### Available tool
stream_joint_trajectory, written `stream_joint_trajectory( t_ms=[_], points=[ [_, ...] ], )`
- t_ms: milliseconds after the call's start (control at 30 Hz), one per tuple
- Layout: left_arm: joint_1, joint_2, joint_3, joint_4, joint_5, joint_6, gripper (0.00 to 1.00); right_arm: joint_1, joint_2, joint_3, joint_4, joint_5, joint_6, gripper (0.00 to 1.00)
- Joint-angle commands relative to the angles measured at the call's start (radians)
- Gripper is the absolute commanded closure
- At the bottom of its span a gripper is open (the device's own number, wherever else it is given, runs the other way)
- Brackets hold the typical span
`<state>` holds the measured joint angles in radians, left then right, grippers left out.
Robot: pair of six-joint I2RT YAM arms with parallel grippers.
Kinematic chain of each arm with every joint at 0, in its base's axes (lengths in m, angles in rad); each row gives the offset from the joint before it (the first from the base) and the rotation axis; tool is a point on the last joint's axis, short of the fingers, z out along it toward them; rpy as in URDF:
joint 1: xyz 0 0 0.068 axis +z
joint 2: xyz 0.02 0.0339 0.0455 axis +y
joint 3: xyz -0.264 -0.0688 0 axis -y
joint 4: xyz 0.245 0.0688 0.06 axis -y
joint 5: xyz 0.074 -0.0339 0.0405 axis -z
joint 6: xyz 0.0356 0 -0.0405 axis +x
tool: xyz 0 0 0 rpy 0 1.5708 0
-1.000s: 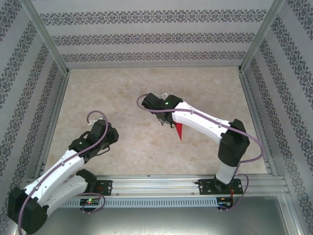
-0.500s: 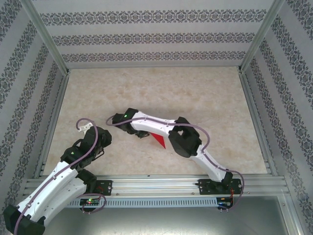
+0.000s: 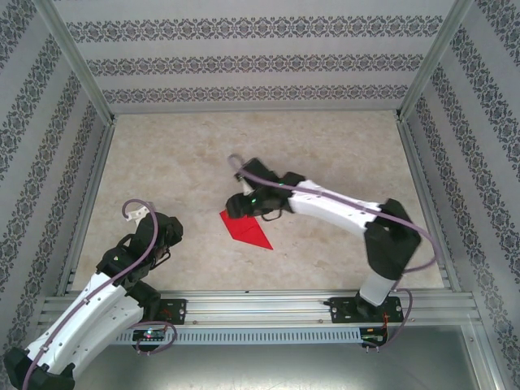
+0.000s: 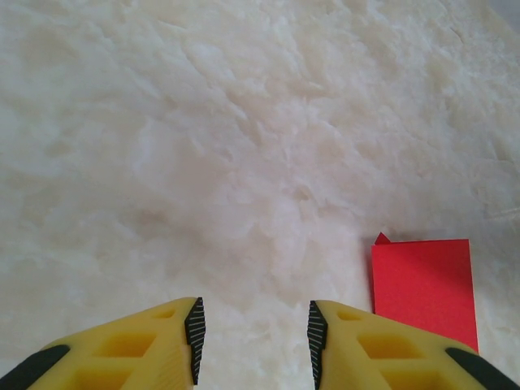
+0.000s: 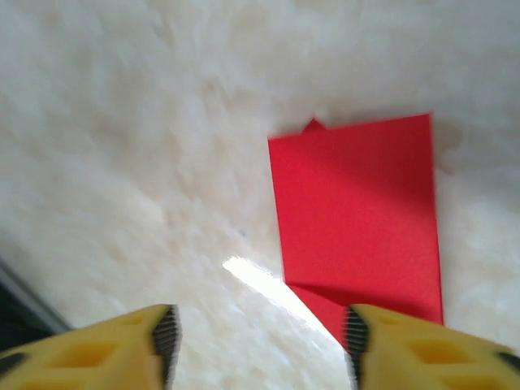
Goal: Fold a paper plane with a square sheet of paper (pick it up from the middle)
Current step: Turn over the paper at the center of the table, then rotate the paper at the center of the table.
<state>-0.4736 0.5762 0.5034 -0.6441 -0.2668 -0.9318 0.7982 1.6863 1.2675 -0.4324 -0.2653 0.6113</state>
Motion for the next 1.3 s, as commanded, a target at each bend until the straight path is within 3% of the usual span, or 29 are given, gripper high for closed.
stream_joint_trajectory(
  t_ms=[0,133,267,533,767,867,1033,1267],
  points=[
    [0.01,0.013,-0.006,0.019,0.013,-0.014,0.58,-0.07,0.036,-0.12,0.253,-0.263,0.047,0.61],
    [0.011,0.061,-0.004,0.095,0.092,0.037,0.54,-0.106,0.114,-0.094,0.242,-0.293,0.049,0.75],
    [0.011,0.187,0.034,0.164,0.253,0.104,0.52,-0.117,0.209,-0.057,0.225,-0.264,0.07,0.79],
    [0.011,0.35,0.08,0.233,0.395,0.134,0.51,-0.16,0.291,-0.154,0.374,-0.154,0.228,0.8],
    [0.012,0.43,0.097,0.263,0.451,0.146,0.5,-0.141,0.242,-0.377,0.646,-0.004,0.527,0.79],
    [0.012,0.482,0.114,0.274,0.484,0.144,0.5,-0.138,0.189,-0.411,0.658,0.052,0.584,0.78],
    [0.011,0.563,0.137,0.294,0.529,0.149,0.5,-0.163,0.103,-0.406,0.685,-0.028,0.506,0.73],
    [0.012,0.646,0.154,0.329,0.562,0.129,0.5,-0.172,-0.104,-0.39,0.434,-0.046,0.237,0.73]
  ],
)
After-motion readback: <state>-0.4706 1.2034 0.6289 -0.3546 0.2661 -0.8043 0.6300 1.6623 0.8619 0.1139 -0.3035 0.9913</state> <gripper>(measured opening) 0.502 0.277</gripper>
